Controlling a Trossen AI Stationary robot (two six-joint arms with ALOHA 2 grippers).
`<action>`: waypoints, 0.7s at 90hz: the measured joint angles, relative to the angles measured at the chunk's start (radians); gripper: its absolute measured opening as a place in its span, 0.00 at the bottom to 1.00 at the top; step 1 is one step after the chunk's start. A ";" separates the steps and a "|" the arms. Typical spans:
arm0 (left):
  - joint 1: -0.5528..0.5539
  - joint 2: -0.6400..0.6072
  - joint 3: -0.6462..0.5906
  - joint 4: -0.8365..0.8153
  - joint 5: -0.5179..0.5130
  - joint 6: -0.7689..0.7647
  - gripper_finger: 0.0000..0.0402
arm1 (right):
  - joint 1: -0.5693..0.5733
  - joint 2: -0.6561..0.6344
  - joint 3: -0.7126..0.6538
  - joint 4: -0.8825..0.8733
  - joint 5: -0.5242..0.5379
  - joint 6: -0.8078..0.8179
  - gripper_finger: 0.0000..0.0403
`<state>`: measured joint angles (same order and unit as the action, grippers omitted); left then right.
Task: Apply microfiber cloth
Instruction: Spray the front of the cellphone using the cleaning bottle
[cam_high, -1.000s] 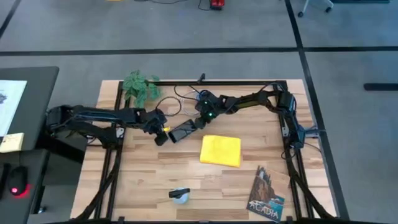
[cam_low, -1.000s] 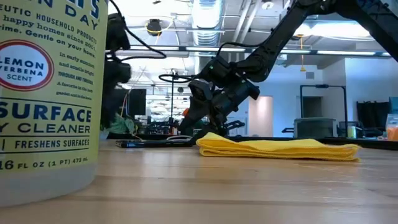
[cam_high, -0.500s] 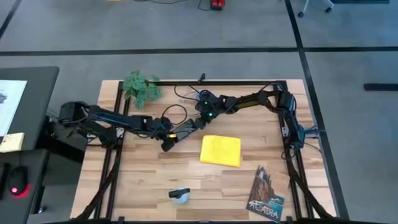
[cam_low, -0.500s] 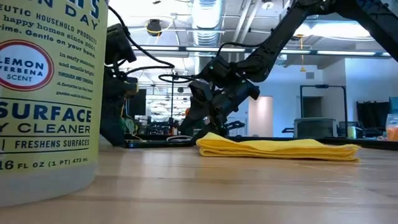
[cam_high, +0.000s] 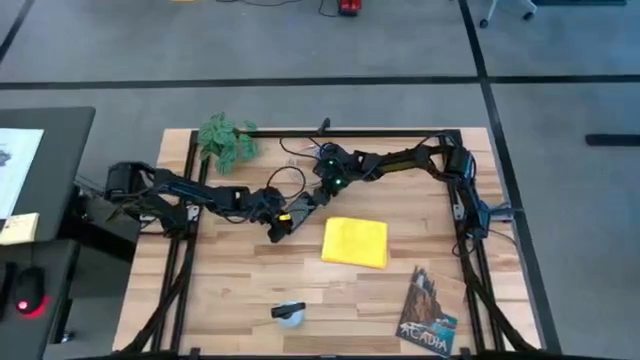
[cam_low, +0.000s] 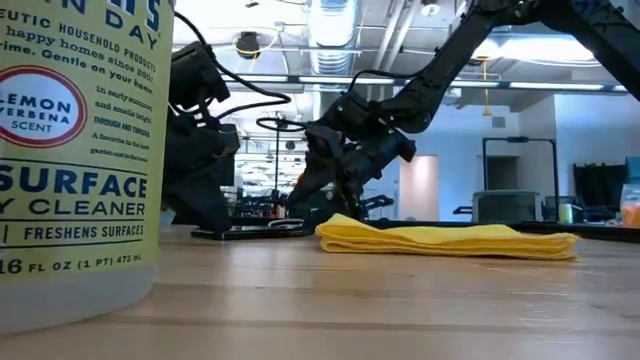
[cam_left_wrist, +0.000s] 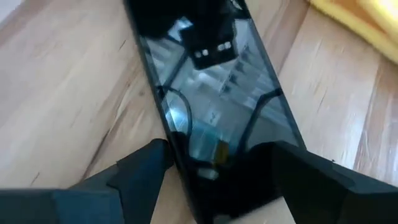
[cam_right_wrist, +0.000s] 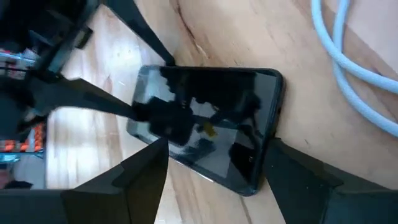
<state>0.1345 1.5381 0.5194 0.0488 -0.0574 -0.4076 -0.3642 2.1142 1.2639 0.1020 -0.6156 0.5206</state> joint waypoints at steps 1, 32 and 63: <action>0.000 0.001 0.000 0.002 0.000 0.000 0.66 | 0.000 0.000 0.002 0.000 0.000 0.000 0.61; 0.002 -0.086 0.034 -0.034 -0.050 0.073 0.66 | -0.023 -0.002 0.016 -0.049 -0.025 -0.019 0.61; -0.018 -0.223 0.189 -0.527 -0.017 0.089 0.66 | -0.025 -0.001 0.017 -0.136 0.037 -0.057 0.61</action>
<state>0.1162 1.3149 0.7080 -0.4780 -0.0742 -0.3184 -0.3889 2.1129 1.2808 -0.0336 -0.5787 0.4635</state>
